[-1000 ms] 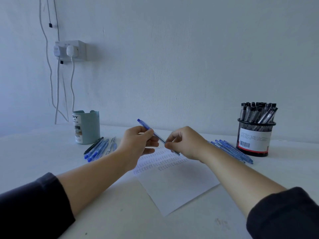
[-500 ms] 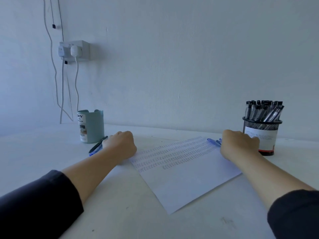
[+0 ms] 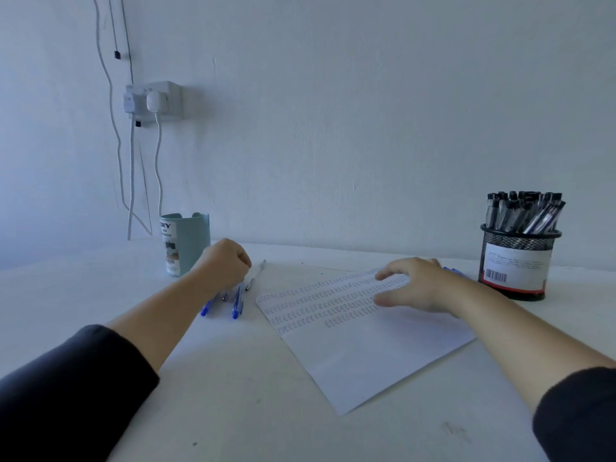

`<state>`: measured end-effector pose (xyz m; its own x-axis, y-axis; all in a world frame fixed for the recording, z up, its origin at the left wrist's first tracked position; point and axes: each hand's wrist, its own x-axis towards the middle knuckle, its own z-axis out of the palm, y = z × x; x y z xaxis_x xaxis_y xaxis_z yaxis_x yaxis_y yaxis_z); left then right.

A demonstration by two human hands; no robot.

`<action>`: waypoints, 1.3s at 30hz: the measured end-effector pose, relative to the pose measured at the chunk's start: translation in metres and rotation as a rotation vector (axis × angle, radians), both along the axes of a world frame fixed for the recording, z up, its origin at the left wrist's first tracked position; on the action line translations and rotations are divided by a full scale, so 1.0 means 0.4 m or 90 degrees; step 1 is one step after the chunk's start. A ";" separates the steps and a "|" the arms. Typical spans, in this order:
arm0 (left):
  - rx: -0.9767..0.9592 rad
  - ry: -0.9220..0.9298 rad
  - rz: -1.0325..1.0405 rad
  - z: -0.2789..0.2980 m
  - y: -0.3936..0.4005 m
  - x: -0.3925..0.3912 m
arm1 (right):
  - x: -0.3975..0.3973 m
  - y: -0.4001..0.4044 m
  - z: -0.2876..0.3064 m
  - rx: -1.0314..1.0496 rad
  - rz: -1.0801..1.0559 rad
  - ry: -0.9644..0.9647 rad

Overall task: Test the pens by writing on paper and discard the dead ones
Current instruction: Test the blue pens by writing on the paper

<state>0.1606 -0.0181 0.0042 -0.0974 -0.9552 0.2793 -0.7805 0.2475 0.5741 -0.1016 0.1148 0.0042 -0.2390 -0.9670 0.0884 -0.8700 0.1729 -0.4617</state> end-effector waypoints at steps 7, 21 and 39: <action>0.009 -0.249 0.036 -0.007 0.007 -0.016 | 0.054 -0.007 0.000 0.141 0.173 -0.095; -0.078 -0.341 -0.030 -0.029 0.006 -0.045 | 0.045 -0.013 -0.008 0.163 0.185 -0.112; 0.114 0.326 -0.257 -0.010 0.208 -0.175 | 0.047 -0.013 -0.005 0.170 0.176 -0.100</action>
<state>0.0907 0.0649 0.0002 -0.3540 -0.9076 0.2259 -0.2648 0.3289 0.9065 -0.0828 0.1096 0.0024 0.0416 -0.9807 -0.1909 -0.8228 0.0748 -0.5634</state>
